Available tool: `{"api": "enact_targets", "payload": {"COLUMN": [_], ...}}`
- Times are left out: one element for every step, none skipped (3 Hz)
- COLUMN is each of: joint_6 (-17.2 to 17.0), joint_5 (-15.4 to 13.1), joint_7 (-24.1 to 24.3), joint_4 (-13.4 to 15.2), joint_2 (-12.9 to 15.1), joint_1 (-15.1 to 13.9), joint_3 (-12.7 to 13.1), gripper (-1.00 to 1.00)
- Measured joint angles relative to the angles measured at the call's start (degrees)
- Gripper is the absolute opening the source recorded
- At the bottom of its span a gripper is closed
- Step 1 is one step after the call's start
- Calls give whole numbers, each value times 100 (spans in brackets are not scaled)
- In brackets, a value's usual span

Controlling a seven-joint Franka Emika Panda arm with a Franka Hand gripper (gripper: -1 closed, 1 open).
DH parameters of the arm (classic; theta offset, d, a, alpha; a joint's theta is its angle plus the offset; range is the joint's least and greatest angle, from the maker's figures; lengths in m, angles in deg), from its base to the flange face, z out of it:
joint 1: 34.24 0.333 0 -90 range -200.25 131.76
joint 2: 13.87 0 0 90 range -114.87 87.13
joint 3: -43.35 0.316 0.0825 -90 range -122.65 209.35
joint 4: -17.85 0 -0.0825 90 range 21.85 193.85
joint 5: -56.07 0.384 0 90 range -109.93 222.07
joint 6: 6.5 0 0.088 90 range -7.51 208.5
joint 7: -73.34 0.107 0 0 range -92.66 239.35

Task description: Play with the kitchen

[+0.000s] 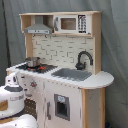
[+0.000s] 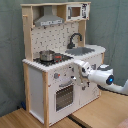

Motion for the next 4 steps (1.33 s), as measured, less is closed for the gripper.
{"api": "enact_targets", "payload": {"joint_6": [-113,-473,-869,-1017], "joint_5": [-2,114,180,180], "joint_7": [-526,-812,-361,251], "joint_4": [-79,-183,-211,-211], "joint_2": [-34,-92,-95,-97], "joint_1": [303,608,833,885], "joint_3": [10,-40,-9,160], "gripper": [100,100,100,100]}}
